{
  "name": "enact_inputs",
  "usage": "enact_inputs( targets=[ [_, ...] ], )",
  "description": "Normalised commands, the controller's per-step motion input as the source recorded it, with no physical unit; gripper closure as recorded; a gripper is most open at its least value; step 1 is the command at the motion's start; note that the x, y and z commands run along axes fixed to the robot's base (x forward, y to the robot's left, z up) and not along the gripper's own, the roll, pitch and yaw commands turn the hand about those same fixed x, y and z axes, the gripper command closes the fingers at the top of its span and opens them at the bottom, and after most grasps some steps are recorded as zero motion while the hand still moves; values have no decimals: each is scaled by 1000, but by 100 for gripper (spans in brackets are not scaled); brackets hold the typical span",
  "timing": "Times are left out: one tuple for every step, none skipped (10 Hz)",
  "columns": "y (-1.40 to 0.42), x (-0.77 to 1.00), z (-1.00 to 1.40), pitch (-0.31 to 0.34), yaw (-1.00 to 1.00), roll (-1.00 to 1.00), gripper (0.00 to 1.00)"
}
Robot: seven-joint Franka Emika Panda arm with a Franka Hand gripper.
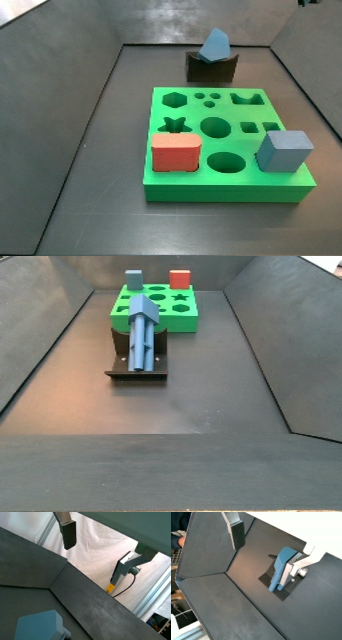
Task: Pick up the 3 prong object. Move up. Place the 3 prong object on the fixture. Regrasp the 3 prong object. Move to above the board. Insert the 3 prong object.
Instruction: Regrasp the 3 prong object.
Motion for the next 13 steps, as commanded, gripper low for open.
enact_inputs(
  targets=[
    [-41, 191, -29, 63, 72, 107, 0],
    [-41, 191, -29, 63, 72, 107, 0],
    [-41, 191, -29, 63, 72, 107, 0],
    [-40, 191, -29, 63, 72, 107, 0],
    [-40, 190, -28, 64, 72, 107, 0],
    [-40, 190, -27, 64, 73, 106, 0],
    [-40, 190, -27, 64, 73, 106, 0],
    [-40, 190, -27, 64, 73, 106, 0],
    [47, 71, -1000, 152, 93, 99, 0],
    [48, 72, -1000, 149, 99, 102, 0],
    [38, 79, -1000, 114, 146, 99, 0],
    [31, 81, -1000, 93, 166, 91, 0],
    [26, 96, -1000, 56, 172, 84, 0]
  ],
)
